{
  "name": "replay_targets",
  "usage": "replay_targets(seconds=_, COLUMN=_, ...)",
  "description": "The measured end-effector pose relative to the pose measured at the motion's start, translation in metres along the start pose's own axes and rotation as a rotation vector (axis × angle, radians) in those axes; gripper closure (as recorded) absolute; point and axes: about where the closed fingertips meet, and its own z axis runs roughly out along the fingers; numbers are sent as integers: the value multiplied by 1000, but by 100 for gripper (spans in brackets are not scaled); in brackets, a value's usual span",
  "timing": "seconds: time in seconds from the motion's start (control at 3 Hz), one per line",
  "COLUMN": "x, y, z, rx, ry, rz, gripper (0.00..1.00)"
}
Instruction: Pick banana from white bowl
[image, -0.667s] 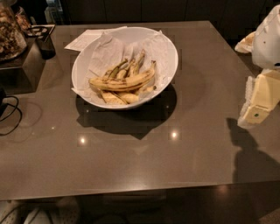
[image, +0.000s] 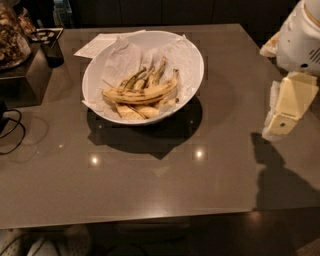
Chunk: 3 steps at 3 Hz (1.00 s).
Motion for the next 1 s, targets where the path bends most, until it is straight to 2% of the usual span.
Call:
replay_targets(seconds=0.67, x=-69, y=-21, z=12, rx=-60, ry=31, rz=-125, gripper=0)
replay_targets(seconds=1.0, x=-105, y=-31, z=20, rx=-65, ry=31, rz=-209, gripper=0)
